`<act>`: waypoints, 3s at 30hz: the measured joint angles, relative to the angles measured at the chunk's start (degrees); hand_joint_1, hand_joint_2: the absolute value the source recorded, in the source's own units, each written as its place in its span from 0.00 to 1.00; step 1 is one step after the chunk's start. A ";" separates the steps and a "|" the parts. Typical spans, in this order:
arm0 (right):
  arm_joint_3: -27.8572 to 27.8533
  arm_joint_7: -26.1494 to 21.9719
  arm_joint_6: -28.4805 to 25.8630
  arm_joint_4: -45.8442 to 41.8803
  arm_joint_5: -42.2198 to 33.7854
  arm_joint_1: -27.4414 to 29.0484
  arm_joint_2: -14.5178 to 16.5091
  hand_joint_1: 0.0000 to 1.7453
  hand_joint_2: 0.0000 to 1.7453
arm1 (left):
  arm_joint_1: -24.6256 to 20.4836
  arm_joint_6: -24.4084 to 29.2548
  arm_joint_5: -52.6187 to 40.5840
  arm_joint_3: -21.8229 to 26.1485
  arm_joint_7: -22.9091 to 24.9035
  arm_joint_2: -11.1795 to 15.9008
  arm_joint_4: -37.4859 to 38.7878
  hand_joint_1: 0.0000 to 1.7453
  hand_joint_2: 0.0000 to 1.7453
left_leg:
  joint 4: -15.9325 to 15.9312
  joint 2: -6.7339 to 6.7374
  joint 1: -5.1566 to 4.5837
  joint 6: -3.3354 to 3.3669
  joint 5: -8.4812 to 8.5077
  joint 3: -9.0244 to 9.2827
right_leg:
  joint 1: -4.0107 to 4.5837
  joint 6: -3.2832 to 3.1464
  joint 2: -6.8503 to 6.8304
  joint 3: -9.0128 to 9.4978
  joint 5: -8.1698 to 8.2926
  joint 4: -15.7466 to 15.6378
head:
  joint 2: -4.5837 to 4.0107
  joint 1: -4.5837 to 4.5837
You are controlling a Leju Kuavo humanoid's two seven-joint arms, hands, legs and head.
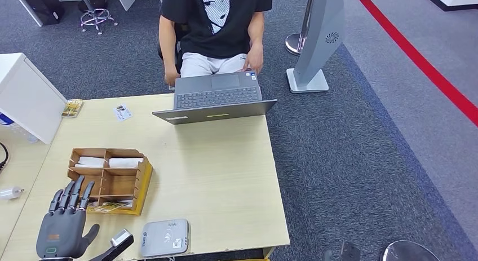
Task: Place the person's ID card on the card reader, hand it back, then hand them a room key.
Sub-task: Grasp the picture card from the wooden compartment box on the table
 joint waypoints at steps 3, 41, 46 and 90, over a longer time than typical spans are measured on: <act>0.05 0.00 0.00 0.11 0.08 -0.14 0.06 0.00 1.00 | -0.56 0.07 -0.02 0.00 0.01 0.01 0.37 0.00 1.00 | 0.00 0.01 0.00 0.00 0.00 0.01 | 0.00 0.00 0.00 0.00 0.00 0.00 | 0.00 0.00; 0.47 0.00 0.02 0.90 0.23 -0.77 0.15 0.00 1.00 | -1.85 0.04 -0.02 -6.28 4.56 1.21 1.92 0.00 1.00 | 0.00 0.01 0.00 0.00 0.00 0.01 | 0.00 0.00 0.01 -0.01 0.00 0.00 | 0.00 0.01; 0.46 0.00 0.05 1.00 0.20 -0.82 0.15 0.00 1.00 | -1.86 0.02 -0.02 -7.82 4.90 1.60 1.92 0.00 1.00 | 0.01 0.01 0.00 0.00 0.00 0.01 | 0.00 0.00 0.01 -0.01 0.00 0.00 | 0.00 0.00; 0.45 0.00 -0.07 1.65 1.41 -1.12 0.15 0.00 1.00 | -2.45 -1.09 -0.02 -7.79 4.88 0.11 -9.89 1.00 1.00 | 0.03 -0.02 0.00 0.00 0.01 -0.01 | 0.00 0.00 -0.02 -0.03 0.01 0.00 | 0.00 0.02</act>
